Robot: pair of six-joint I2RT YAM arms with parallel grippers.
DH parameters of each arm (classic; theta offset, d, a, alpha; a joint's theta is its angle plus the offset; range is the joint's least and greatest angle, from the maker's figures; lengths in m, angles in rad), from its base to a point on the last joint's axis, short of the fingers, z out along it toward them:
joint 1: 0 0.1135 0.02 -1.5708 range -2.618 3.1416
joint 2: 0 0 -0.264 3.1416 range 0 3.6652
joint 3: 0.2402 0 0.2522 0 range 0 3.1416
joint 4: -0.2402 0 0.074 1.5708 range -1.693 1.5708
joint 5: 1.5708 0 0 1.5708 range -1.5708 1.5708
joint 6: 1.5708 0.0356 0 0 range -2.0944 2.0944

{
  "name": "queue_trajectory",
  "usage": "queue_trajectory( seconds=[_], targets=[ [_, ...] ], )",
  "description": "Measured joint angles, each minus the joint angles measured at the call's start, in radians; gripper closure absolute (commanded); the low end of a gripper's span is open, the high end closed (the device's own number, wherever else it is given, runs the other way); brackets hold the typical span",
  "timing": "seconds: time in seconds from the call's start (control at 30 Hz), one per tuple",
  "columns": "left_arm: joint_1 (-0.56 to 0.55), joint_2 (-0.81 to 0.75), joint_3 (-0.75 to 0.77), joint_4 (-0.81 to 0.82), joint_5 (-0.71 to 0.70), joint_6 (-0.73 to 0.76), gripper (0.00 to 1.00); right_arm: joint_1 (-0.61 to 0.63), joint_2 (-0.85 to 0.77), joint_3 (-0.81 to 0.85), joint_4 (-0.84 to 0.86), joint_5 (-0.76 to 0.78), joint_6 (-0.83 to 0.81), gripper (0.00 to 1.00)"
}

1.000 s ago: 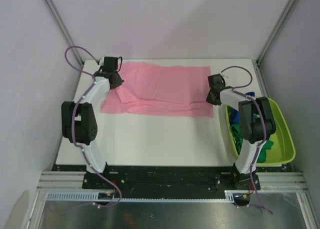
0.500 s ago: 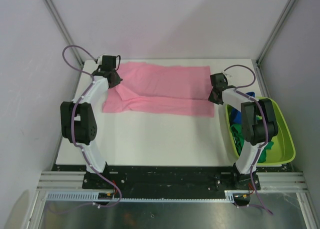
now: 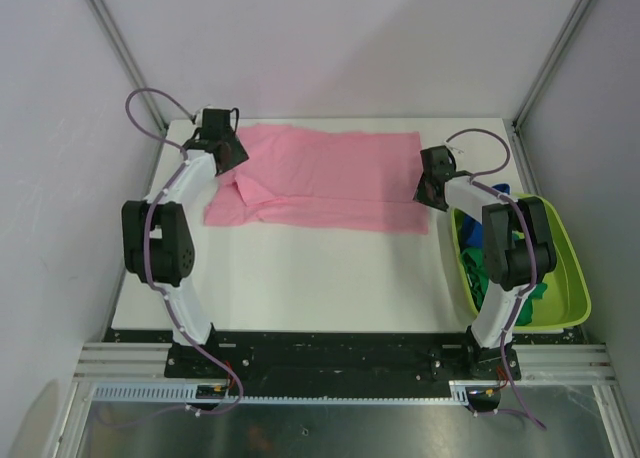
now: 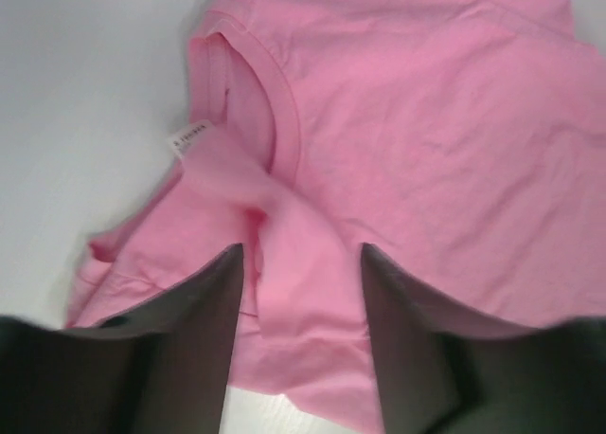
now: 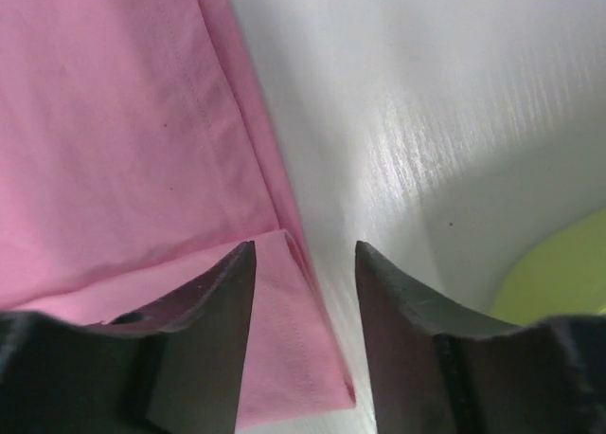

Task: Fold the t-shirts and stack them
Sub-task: Fold the flattened tshirt in 1/3 of the way

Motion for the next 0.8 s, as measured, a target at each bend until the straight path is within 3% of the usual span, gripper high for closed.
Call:
queue_trajectory(
  seconds=[0.07, 0.13, 0.3, 0.5, 0.8],
  targets=[
    [0.003, 0.002, 0.0, 0.007, 0.019, 0.012, 0.24, 0.0, -0.002, 0.002, -0.006, -0.001, -0.009, 0.41],
    [0.01, 0.001, 0.001, 0.014, 0.041, 0.016, 0.23, 0.0, -0.007, 0.013, -0.026, -0.006, -0.014, 0.42],
    [0.05, -0.068, -0.074, 0.037, 0.061, 0.001, 0.39, 0.015, -0.064, 0.037, -0.071, -0.025, -0.009, 0.47],
    [0.158, -0.278, -0.322, 0.03, 0.042, -0.083, 0.55, 0.106, -0.131, 0.015, -0.101, -0.051, 0.03, 0.53],
    [0.221, -0.273, -0.464, 0.002, 0.034, -0.171, 0.6, 0.163, -0.14, -0.072, -0.102, -0.079, 0.066, 0.56]
  ],
)
